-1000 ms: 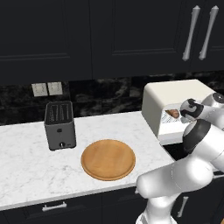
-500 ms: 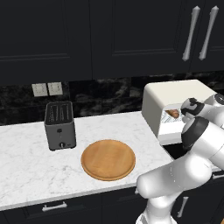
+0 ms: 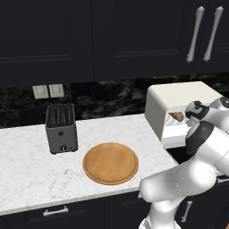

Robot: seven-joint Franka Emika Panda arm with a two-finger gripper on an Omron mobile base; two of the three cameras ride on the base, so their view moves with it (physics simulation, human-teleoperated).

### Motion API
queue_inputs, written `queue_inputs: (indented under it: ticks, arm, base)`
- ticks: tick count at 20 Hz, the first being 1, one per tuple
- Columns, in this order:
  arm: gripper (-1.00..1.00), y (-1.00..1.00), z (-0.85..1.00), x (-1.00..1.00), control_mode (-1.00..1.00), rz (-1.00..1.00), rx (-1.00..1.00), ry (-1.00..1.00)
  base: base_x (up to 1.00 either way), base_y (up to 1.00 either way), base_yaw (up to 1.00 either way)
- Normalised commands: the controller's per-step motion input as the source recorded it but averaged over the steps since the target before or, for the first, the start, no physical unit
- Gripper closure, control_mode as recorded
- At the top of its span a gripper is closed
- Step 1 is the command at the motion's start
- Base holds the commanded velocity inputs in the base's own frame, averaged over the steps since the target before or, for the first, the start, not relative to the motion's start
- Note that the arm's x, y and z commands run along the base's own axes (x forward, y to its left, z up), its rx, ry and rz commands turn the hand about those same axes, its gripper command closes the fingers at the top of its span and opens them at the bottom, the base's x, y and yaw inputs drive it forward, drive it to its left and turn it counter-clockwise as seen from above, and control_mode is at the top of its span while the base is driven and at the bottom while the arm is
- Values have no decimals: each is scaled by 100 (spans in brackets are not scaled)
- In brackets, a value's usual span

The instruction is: Pick up the kebab skewer and baguette bread, and place them inside the toaster oven. Close the toaster oven door and start by setting the timer.

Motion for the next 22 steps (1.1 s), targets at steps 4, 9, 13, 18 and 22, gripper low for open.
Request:
queue_inputs:
  ticks: [4, 9, 13, 18, 22]
  arm:
    - [-100, 0, 1, 0, -100, 0, 0, 0]
    - [-100, -6, 16, -4, -100, 0, 0, 0]
    - [-100, -26, 33, -17, -100, 0, 2, 0]
    - [-100, -26, 19, -30, -100, 0, 1, 0]
    - [-100, -15, 0, -66, -100, 0, 1, 2]
  base:
    - [0, 0, 0]
    - [0, 0, 0]
    - [0, 0, 0]
    - [0, 0, 0]
    - [0, 0, 0]
